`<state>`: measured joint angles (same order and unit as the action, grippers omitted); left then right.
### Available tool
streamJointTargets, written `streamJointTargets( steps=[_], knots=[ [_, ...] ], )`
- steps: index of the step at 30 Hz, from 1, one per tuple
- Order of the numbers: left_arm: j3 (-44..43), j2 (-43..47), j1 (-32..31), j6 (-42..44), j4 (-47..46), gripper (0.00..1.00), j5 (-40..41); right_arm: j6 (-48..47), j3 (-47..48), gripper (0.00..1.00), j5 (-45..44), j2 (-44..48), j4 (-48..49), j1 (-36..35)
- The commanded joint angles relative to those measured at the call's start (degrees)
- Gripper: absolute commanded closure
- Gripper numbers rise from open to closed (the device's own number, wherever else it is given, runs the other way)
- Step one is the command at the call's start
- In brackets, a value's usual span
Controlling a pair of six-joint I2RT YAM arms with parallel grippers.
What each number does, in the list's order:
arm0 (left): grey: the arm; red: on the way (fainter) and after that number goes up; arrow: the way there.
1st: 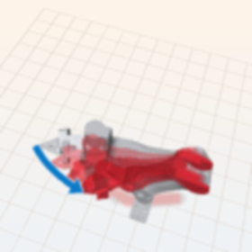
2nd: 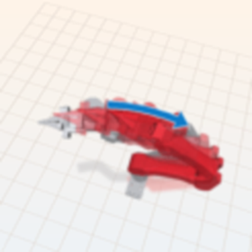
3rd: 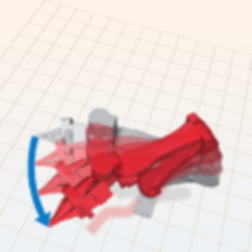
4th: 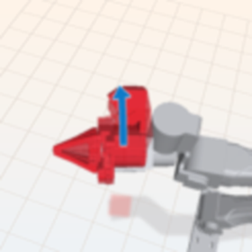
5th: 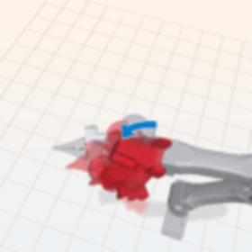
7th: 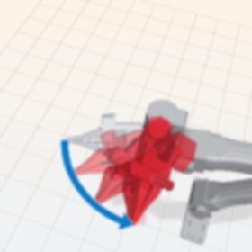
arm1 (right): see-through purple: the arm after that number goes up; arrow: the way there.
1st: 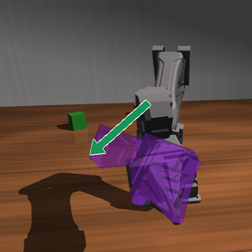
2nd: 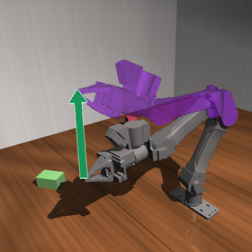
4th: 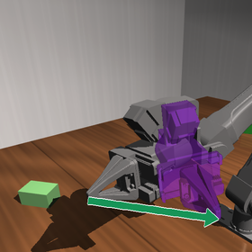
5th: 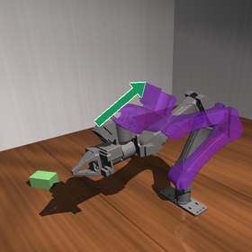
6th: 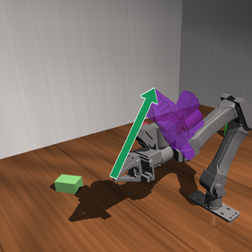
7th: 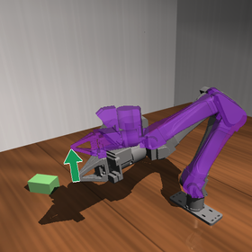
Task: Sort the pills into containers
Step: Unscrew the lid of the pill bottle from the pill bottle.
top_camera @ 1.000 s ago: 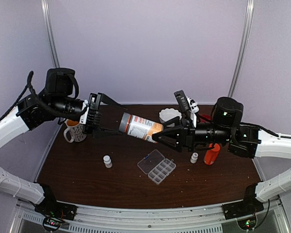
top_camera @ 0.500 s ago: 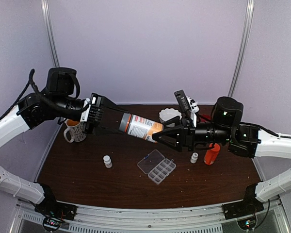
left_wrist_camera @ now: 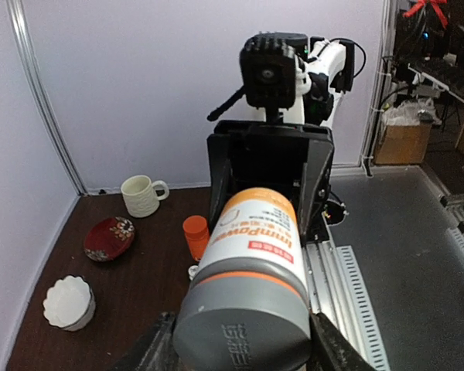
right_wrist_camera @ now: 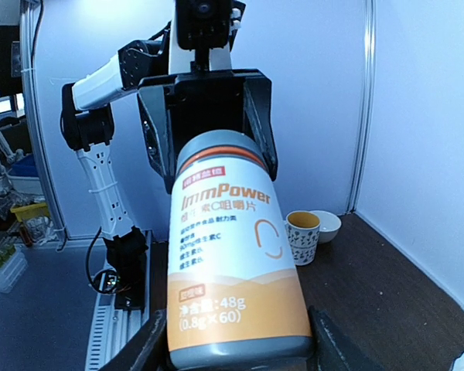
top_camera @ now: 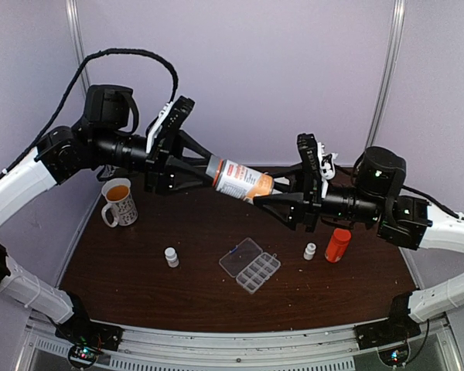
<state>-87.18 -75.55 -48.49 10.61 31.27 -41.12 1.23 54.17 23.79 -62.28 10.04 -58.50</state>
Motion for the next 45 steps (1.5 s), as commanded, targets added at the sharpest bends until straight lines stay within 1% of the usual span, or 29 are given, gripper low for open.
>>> streamJointTargets(
  steps=[1, 3, 7, 9, 11, 13, 14, 16, 19, 21, 22, 23, 24, 26, 27, 28, 31, 33, 35, 37, 41, 45],
  knots=[
    [-3.76, 0.1, -0.2, -20.69, -3.22, 0.8, 0.71, -9.41, 0.32, 1.0, -5.09, 0.32, 0.59, -0.38],
    [-4.48, -0.09, -0.16, -25.92, -2.23, 0.8, 0.16, -12.83, -0.87, 1.0, -4.01, 0.46, 2.13, -0.43],
    [-4.9, -0.68, -0.2, -36.6, -1.37, 0.81, -3.11, -15.35, -1.02, 1.0, -6.44, 0.33, 2.96, -0.69],
    [-4.22, -1.21, 0.17, -43.08, -2.11, 0.8, -4.82, -17.93, -1.27, 1.0, -7.39, 0.45, 2.97, -1.04],
    [-1.01, -1.37, 1.59, -53.58, -6.89, 0.8, -7.88, -21.43, -2.12, 1.0, -8.31, 0.93, 3.38, -1.61],
    [3.72, -0.68, 2.45, -63.01, -14.49, 0.84, -9.71, -23.94, -3.0, 1.0, -9.7, 1.62, 4.1, -2.14],
    [5.0, -0.16, 2.5, -64.75, -16.4, 0.84, -9.71, -24.59, -3.28, 1.0, -9.92, 1.99, 4.26, -2.19],
    [5.99, 0.64, 2.52, -66.63, -16.94, 0.82, -9.66, -25.91, -3.62, 1.0, -9.98, 2.36, 4.01, -2.23],
    [5.36, 1.12, 2.52, -67.37, -15.14, 0.79, -9.3, -26.9, -3.46, 1.0, -9.71, 2.59, 2.37, -2.23],
    [5.0, 1.42, 2.65, -67.24, -14.24, 0.74, -8.64, -26.54, -3.61, 1.0, -9.5, 2.56, 2.08, -2.23],
    [5.12, 1.51, 2.74, -67.28, -14.15, 0.72, -8.45, -26.21, -3.82, 1.0, -9.5, 2.52, 2.08, -2.23],
    [5.23, 1.54, 2.78, -67.29, -14.2, 0.65, -8.27, -25.74, -4.04, 1.0, -9.57, 2.45, 2.21, -2.23],
    [5.27, 1.61, 2.86, -66.93, -14.02, 0.53, -8.03, -24.81, -4.27, 1.0, -9.81, 2.51, 2.56, -2.25],
    [4.51, 1.92, 2.94, -63.92, -11.72, 0.22, -6.71, -21.71, -4.63, 1.0, -9.07, 2.74, 3.01, -2.24],
    [3.4, 2.22, 2.96, -60.57, -9.0, 0.08, -4.59, -20.23, -4.91, 1.0, -8.34, 2.93, 3.53, -2.23],
    [2.24, 2.52, 3.08, -57.44, -6.58, 0.03, -2.47, -18.25, -5.3, 1.0, -7.78, 3.14, 4.41, -2.19],
    [0.39, 3.99, 3.8, -50.52, -2.75, 0.02, 2.54, -13.52, -6.44, 1.0, -6.63, 3.55, 6.5, -2.23],
    [0.26, 5.37, 4.78, -46.53, -3.15, 0.02, 3.87, -9.97, -6.83, 1.0, -6.65, 3.81, 6.91, -2.23],
    [0.54, 6.91, 5.15, -40.36, -4.07, 0.02, 6.04, -5.47, -6.62, 1.0, -7.58, 3.96, 6.55, -2.23],
    [1.74, 8.7, 5.16, -32.91, -5.57, 0.02, 7.26, -2.05, -6.11, 1.0, -6.26, 4.02, 5.52, -2.24],
    [6.27, 12.07, 5.16, -16.06, -10.49, 0.03, 5.43, 5.97, -3.9, 1.0, -4.25, 3.59, 2.42, -2.23],
    [15.69, 17.28, 4.99, 5.76, -18.86, 0.03, -1.68, 10.63, -3.37, 1.0, -1.18, 3.7, 2.12, -2.23]
  ],
)
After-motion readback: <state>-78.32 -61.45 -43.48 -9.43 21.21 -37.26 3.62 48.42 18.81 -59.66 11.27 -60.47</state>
